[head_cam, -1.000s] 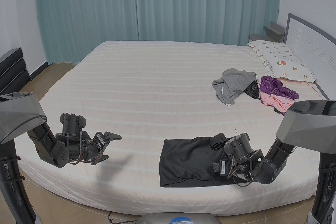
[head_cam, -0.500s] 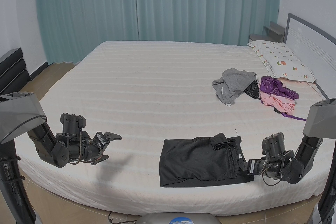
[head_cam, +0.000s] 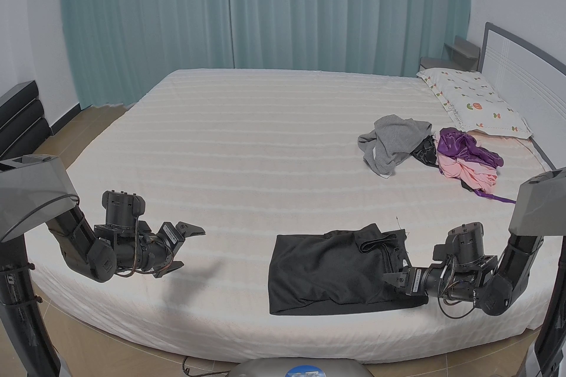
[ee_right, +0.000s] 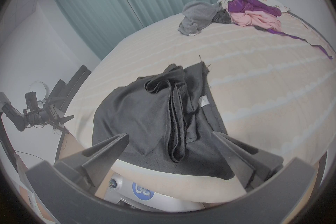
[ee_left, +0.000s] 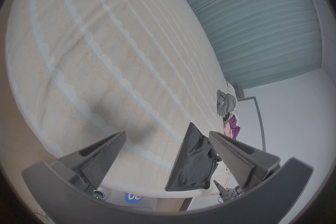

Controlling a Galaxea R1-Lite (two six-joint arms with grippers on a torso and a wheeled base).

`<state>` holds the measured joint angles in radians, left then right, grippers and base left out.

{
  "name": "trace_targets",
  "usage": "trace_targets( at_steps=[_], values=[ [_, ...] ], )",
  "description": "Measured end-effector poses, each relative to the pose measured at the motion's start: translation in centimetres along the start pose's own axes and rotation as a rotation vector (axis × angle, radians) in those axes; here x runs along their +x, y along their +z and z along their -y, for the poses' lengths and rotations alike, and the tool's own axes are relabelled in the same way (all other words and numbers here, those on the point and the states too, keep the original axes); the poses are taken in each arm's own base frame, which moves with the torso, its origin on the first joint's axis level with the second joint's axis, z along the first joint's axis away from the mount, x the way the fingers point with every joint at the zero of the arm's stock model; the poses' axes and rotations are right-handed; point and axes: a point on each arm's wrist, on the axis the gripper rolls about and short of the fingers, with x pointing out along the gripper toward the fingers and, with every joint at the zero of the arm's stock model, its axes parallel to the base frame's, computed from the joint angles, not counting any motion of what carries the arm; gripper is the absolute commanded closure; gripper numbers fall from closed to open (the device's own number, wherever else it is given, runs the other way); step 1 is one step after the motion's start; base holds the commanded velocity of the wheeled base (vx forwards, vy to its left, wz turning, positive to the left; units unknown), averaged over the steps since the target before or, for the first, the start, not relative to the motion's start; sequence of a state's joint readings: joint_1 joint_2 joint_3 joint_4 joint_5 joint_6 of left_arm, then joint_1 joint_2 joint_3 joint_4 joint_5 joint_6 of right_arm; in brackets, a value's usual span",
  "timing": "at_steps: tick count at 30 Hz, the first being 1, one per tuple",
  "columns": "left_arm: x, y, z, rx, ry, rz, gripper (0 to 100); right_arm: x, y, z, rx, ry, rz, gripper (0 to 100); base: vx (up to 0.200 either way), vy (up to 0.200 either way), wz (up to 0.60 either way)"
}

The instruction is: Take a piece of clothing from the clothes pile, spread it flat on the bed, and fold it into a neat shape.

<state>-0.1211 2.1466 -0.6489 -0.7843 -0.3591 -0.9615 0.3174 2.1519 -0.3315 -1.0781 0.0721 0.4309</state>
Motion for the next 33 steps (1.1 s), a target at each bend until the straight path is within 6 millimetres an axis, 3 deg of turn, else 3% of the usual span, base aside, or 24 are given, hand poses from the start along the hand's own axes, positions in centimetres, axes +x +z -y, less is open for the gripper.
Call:
trace_targets(
  at_steps=[10,11,24,33],
  values=[
    [0.0,0.0,0.0,0.009,0.001,0.001,0,2.3,-1.2,0.2,-0.011,0.024,-0.02,0,0.0,0.0,0.0],
    [0.0,0.0,0.0,0.011,0.002,0.001,0,2.6,-1.3,0.3,-0.01,0.026,-0.021,100,0.0,0.0,0.0],
    [0.0,0.0,-0.1,0.012,0.004,0.002,0,2.9,-2.1,1.0,0.006,0.001,-0.054,100,0.0,0.0,0.0],
    [0.0,0.0,-0.1,0.011,0.005,0.002,0,0.7,-1.8,2.3,0.025,-0.036,-0.043,100,0.0,0.0,0.0]
  ],
)
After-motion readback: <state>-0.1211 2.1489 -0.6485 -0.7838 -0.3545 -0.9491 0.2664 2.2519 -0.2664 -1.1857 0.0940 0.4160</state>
